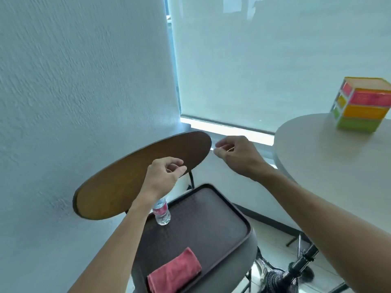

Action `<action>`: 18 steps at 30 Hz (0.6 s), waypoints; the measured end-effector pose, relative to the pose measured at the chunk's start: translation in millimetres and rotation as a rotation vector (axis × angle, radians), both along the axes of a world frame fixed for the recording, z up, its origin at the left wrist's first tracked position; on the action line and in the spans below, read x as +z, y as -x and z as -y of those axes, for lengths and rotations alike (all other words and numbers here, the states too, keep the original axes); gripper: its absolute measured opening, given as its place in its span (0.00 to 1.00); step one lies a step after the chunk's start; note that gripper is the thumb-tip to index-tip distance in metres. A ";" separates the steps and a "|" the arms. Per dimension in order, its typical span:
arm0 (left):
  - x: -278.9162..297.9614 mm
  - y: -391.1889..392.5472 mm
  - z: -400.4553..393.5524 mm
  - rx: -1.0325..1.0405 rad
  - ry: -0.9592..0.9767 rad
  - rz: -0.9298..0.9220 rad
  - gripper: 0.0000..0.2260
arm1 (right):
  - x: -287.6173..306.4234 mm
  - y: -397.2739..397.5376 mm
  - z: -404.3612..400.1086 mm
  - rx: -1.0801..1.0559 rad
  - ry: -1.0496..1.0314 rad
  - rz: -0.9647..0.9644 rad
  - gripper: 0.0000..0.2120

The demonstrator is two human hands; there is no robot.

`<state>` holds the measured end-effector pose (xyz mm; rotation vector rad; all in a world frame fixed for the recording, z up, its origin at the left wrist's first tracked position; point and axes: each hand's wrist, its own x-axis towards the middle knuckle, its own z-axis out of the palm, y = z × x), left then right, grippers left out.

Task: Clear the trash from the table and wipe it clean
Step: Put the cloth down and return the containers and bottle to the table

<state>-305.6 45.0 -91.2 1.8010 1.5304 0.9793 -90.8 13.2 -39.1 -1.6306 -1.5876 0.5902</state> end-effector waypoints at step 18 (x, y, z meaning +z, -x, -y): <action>-134.3 130.8 6.2 0.218 0.334 0.007 0.14 | -138.0 135.9 -38.1 0.235 0.333 0.072 0.24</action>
